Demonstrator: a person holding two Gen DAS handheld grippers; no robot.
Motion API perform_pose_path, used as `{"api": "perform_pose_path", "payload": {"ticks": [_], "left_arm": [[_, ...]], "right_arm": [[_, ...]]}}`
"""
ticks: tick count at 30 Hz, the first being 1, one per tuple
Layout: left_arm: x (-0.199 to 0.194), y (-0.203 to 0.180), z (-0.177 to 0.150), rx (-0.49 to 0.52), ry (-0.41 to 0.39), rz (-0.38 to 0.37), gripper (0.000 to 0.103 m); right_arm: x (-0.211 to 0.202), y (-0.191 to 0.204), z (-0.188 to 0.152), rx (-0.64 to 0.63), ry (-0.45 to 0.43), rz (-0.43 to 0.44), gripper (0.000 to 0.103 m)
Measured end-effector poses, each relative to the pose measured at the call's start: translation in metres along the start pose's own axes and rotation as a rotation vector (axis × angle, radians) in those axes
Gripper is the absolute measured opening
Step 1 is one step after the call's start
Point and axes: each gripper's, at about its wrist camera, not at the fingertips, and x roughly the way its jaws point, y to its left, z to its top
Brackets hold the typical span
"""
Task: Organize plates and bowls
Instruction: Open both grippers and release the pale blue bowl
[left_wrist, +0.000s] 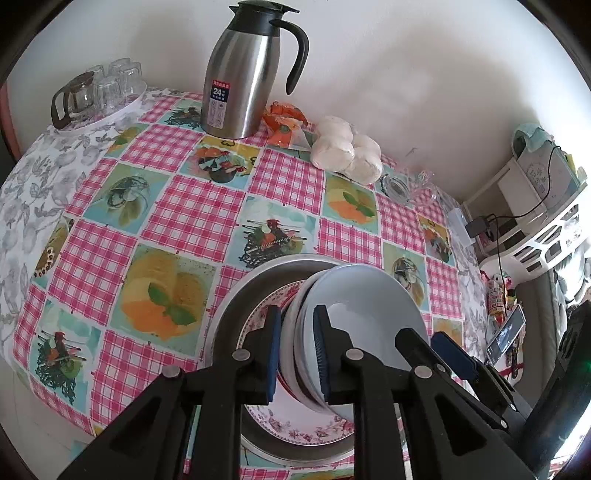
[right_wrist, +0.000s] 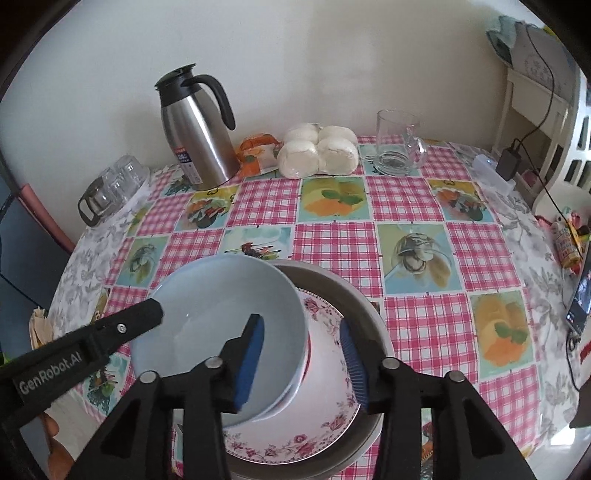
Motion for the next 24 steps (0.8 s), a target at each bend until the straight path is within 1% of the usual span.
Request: {"api": "perform_pose_path", "payload": {"ticks": [2, 3, 4, 6, 7, 9, 11, 14, 15, 16, 18, 22, 23, 24], "left_arm": [[-0.002, 0.001, -0.002, -0.007, -0.001, 0.008, 0.034], [-0.003, 0.001, -0.003, -0.009, -0.005, 0.02, 0.05], [-0.004, 0.002, -0.004, -0.011, -0.014, 0.033, 0.058], [-0.009, 0.005, -0.007, -0.021, -0.035, 0.033, 0.059], [-0.011, 0.007, -0.008, -0.029, -0.043, 0.028, 0.064], [-0.014, 0.012, -0.01, -0.042, -0.06, 0.031, 0.072], [-0.019, 0.018, -0.014, -0.047, -0.086, 0.051, 0.076], [-0.026, 0.024, -0.022, -0.043, -0.126, 0.078, 0.077], [-0.029, 0.026, -0.026, -0.037, -0.147, 0.09, 0.081], [-0.031, 0.027, -0.029, -0.033, -0.159, 0.096, 0.089], [-0.034, 0.03, -0.037, -0.022, -0.18, 0.105, 0.09], [-0.034, 0.04, -0.056, -0.002, -0.189, 0.13, 0.091], [-0.032, 0.041, -0.06, 0.002, -0.187, 0.143, 0.092], [-0.031, 0.042, -0.064, 0.008, -0.183, 0.157, 0.097]], "right_arm": [[-0.001, -0.002, -0.002, 0.008, -0.002, 0.014, 0.068], [-0.002, -0.003, -0.003, 0.011, -0.005, 0.023, 0.073], [-0.003, -0.003, -0.004, 0.014, -0.009, 0.033, 0.076], [-0.007, -0.004, -0.008, 0.016, -0.024, 0.041, 0.088], [-0.009, -0.004, -0.01, 0.015, -0.03, 0.04, 0.091], [-0.012, -0.004, -0.015, 0.009, -0.04, 0.036, 0.1], [-0.015, -0.004, -0.021, 0.008, -0.05, 0.035, 0.103], [-0.019, -0.006, -0.03, 0.009, -0.059, 0.038, 0.103], [-0.021, -0.006, -0.033, 0.008, -0.064, 0.037, 0.103], [-0.023, -0.006, -0.037, 0.007, -0.07, 0.036, 0.103], [-0.029, -0.008, -0.043, 0.014, -0.094, 0.047, 0.103], [-0.038, -0.011, -0.056, 0.014, -0.112, 0.045, 0.103], [-0.039, -0.011, -0.059, 0.014, -0.111, 0.045, 0.103], [-0.04, -0.012, -0.063, 0.013, -0.112, 0.043, 0.103]]}}
